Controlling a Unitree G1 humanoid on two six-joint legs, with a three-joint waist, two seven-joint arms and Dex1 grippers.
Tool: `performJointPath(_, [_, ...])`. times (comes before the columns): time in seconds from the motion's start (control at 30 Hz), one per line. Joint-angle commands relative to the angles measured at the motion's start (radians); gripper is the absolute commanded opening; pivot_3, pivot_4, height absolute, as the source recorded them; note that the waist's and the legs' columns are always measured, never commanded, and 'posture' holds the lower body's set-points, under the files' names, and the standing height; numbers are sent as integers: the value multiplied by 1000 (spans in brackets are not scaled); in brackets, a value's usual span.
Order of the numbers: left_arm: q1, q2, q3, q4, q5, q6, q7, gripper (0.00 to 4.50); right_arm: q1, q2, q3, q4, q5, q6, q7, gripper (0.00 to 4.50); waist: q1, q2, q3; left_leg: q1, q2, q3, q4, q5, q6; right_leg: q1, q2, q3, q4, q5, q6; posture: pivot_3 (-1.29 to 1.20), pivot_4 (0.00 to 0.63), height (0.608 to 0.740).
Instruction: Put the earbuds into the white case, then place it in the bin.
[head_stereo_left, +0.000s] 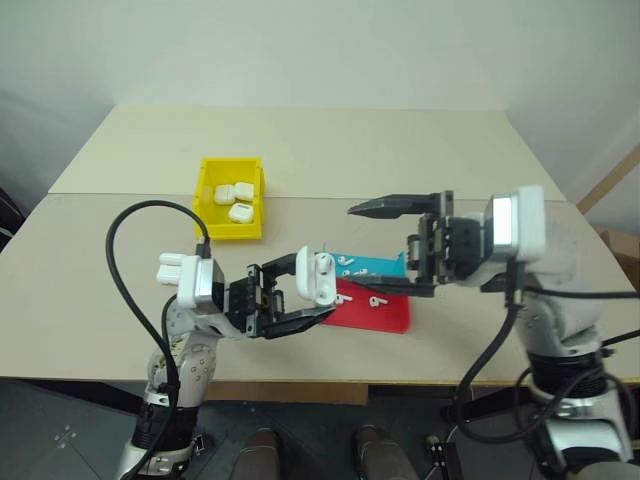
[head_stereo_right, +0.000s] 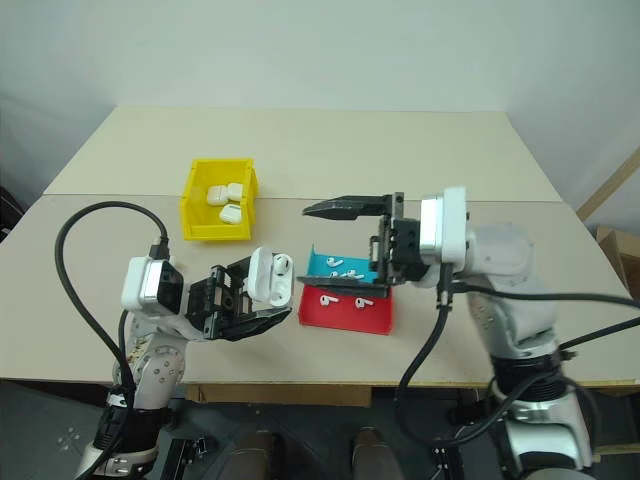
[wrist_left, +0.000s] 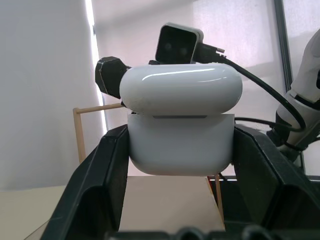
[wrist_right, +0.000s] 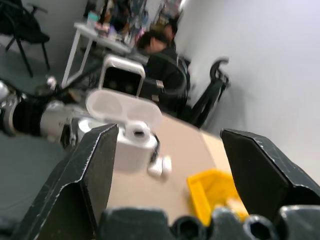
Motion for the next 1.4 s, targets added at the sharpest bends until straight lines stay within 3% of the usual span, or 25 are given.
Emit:
performJointPath(0.03, [46,44,48,7,7,-56,-57,2765,-115,-108,43,76,-78,142,18,3823,-1,0,0,1,1,0,-1,0,0,0,0,0,0,0,0,0,150,740])
performJointPath(0.27, [174,100,104,5,25,-116,-88,2765,-323,-145,239,289,-290,164,133,3823,-2,0,0,0,1,3,-4,0,0,-4,0,2,0,-1,-1,0,150,740])
performJointPath(0.5, [251,98,110,-27,43,-158,-67,2765,-479,-53,476,533,-570,96,210,3823,0,0,0,-3,1,4,-4,0,0,-8,0,2,1,-1,-2,0,150,740])
performJointPath(0.6, [261,94,106,-38,46,-166,-51,2765,-531,-3,545,657,-688,-7,213,3172,1,0,0,-3,1,4,-4,0,0,-8,0,2,1,0,-2,0,150,740])
performJointPath(0.63, [264,94,104,-43,46,-167,-47,2765,-543,9,556,690,-708,-36,222,2946,1,0,0,-3,1,3,-4,0,0,-9,0,2,1,0,-2,0,150,740])
performJointPath(0.97, [276,93,88,-57,52,-180,-32,2765,-615,115,626,926,-879,-281,291,2946,-3,0,0,-2,1,4,-4,0,0,-9,0,2,3,0,-3,0,150,740])
performJointPath(1.4, [268,83,56,-48,72,-207,-20,2765,-698,275,622,1155,-988,-312,298,2946,-4,1,0,-1,1,4,-4,0,0,-9,0,3,6,0,-3,0,150,740])
